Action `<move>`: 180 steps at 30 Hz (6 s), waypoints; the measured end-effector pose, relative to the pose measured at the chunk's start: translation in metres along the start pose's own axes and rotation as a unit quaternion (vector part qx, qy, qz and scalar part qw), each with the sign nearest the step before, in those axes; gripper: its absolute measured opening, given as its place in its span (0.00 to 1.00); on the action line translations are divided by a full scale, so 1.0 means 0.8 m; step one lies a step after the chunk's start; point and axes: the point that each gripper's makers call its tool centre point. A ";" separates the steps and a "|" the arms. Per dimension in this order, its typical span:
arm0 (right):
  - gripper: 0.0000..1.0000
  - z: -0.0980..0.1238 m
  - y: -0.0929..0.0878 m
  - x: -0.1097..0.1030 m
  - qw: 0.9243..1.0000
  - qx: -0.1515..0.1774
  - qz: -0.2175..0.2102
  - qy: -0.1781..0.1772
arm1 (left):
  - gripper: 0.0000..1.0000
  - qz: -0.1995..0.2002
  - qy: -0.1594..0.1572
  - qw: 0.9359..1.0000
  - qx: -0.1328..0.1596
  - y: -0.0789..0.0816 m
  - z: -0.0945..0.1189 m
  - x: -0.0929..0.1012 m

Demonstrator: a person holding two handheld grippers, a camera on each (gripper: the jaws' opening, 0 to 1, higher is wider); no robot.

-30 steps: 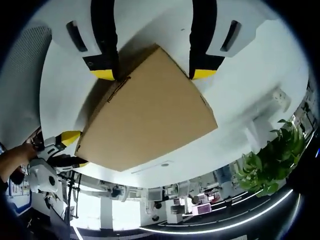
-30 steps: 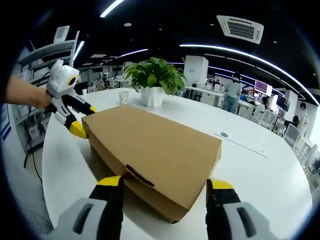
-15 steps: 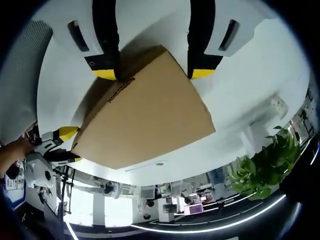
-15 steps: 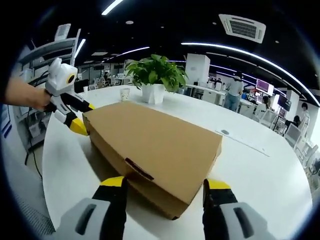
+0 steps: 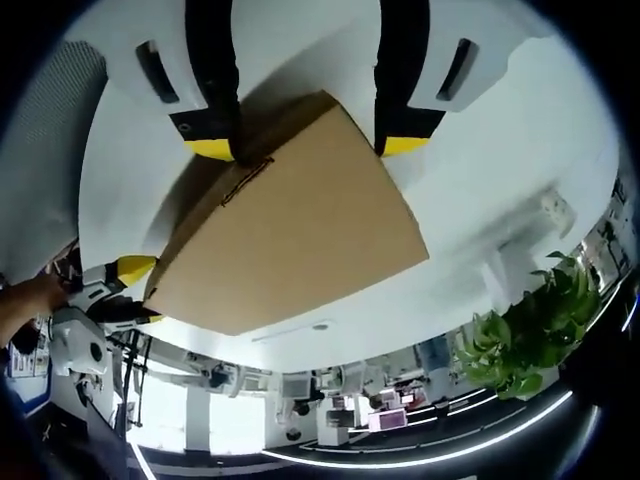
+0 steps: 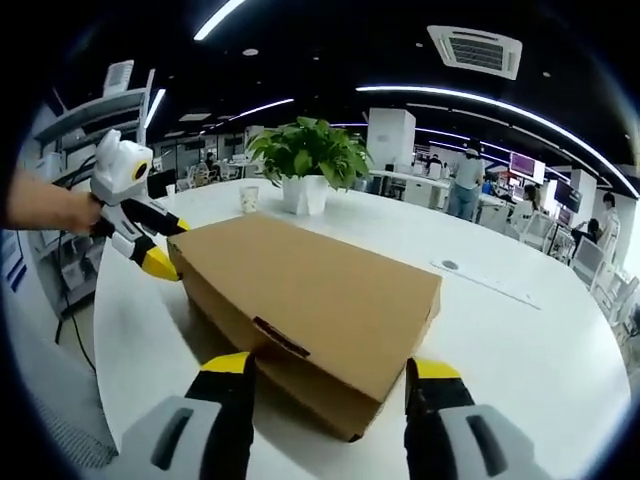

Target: Operate the shoe box by opening the lid, removing the specified soft item, and placing it in the target area until the item is outside and the box remains undamaged.

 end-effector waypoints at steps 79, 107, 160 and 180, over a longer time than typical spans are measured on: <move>0.15 0.031 0.127 0.076 0.993 0.050 0.080 -0.065 | 0.26 0.024 0.086 0.992 0.089 0.128 0.017 -0.083; 0.00 0.026 0.153 0.110 0.991 0.058 0.082 -0.092 | 0.09 0.029 0.111 0.989 0.096 0.158 0.002 -0.117; 0.07 -0.007 0.089 0.134 0.996 0.000 0.043 -0.082 | 0.01 0.042 0.117 0.988 0.088 0.192 -0.033 -0.145; 0.00 -0.032 0.065 0.143 0.995 -0.031 0.039 -0.082 | 0.01 0.038 0.109 0.990 0.075 0.200 -0.049 -0.150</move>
Point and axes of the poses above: the point that each gripper's makers call its tool centre point, and the gripper's own axes: z roughly backward along the fingers, x roughly to its right, y roughly out of its top, and after that the axes turned 12 degrees about y, right-handed
